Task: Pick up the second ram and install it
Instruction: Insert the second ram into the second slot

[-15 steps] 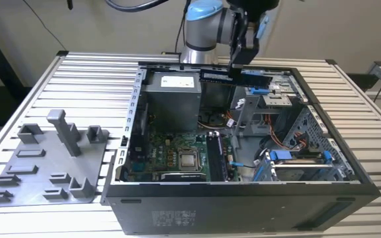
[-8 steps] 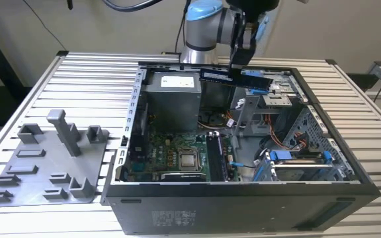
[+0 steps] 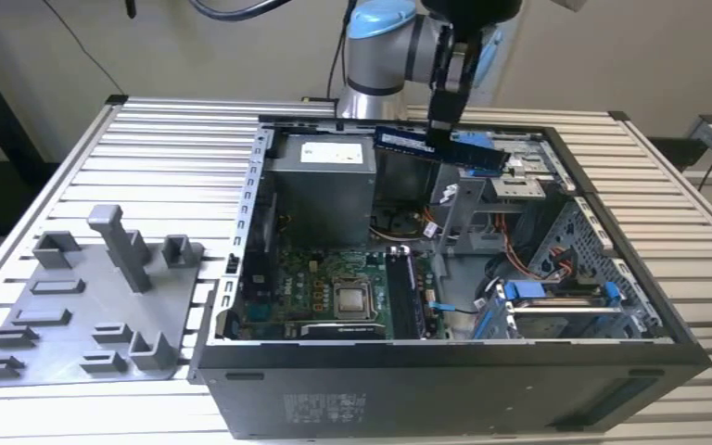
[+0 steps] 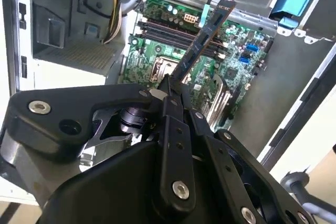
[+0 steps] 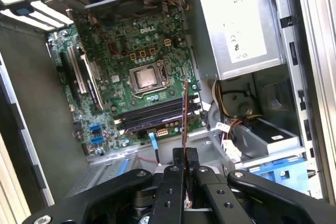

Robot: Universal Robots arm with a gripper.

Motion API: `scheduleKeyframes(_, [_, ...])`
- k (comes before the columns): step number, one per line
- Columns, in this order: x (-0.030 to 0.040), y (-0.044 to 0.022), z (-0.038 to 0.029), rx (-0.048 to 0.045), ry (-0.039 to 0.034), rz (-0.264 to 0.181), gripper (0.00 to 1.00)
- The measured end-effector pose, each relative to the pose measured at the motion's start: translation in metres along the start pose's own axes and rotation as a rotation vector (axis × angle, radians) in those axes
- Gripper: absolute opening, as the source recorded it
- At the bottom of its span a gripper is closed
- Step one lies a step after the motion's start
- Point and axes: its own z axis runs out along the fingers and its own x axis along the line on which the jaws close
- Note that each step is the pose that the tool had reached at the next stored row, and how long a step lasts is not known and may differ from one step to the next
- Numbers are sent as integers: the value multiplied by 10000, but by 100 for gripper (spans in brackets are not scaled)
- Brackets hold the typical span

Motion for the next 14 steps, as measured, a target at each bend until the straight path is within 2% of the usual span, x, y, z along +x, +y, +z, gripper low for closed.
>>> scheduleKeyframes(14, [0, 0, 16, 25, 25, 1699, 13])
